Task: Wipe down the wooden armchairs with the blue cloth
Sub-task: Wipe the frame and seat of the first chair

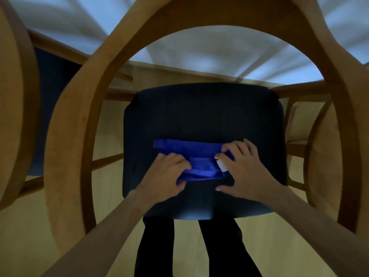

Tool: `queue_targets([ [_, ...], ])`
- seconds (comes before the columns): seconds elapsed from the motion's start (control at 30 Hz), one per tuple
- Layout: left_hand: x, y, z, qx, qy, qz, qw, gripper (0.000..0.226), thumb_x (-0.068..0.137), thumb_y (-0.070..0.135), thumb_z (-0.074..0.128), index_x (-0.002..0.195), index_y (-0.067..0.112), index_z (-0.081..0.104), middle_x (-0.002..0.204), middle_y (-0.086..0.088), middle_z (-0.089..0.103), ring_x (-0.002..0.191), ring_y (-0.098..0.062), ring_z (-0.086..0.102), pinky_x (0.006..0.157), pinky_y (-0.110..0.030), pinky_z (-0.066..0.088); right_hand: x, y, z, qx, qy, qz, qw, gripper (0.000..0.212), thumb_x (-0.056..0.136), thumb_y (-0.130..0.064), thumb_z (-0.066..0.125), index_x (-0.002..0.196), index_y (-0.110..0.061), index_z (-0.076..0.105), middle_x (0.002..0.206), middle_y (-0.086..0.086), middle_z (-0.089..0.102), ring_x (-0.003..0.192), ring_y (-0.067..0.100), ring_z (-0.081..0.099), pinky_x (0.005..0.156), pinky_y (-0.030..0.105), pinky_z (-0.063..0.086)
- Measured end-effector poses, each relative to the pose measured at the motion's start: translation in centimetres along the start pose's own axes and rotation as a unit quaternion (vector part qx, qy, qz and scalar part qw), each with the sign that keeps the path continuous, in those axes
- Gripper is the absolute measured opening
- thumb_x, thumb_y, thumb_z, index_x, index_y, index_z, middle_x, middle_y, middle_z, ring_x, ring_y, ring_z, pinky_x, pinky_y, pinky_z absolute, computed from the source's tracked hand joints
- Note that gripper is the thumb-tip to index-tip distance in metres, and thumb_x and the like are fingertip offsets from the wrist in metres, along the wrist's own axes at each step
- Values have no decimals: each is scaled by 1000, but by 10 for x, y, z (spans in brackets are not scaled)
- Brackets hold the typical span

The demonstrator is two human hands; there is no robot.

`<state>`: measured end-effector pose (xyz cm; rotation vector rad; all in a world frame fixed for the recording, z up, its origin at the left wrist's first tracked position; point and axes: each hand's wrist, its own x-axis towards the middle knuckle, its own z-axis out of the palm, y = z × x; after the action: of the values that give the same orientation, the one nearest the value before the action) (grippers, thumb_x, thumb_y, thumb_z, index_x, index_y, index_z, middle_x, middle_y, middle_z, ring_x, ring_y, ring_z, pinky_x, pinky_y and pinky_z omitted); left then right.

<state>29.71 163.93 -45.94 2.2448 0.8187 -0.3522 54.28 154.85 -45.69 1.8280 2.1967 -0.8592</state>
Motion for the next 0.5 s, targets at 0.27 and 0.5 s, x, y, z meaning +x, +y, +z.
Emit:
queue_targets([
  [0.27, 28, -8, 13, 165, -19, -88, 982, 113, 70, 53, 74, 152, 10, 8, 155, -10, 24, 142, -27, 24, 116, -49, 20, 40, -27, 25, -12, -36, 61, 997, 118, 78, -51, 73, 154, -28, -14, 157, 8, 24, 142, 27, 28, 117, 49, 22],
  [0.5, 59, -25, -21, 149, 74, -85, 982, 74, 76, 35, 74, 134, 16, 33, 120, -7, 56, 96, -20, 60, 77, -34, 52, 96, -9, -20, -68, 20, -31, 997, 94, 80, -30, 73, 152, -20, 14, 136, 10, 50, 114, 29, 55, 96, 45, 45],
])
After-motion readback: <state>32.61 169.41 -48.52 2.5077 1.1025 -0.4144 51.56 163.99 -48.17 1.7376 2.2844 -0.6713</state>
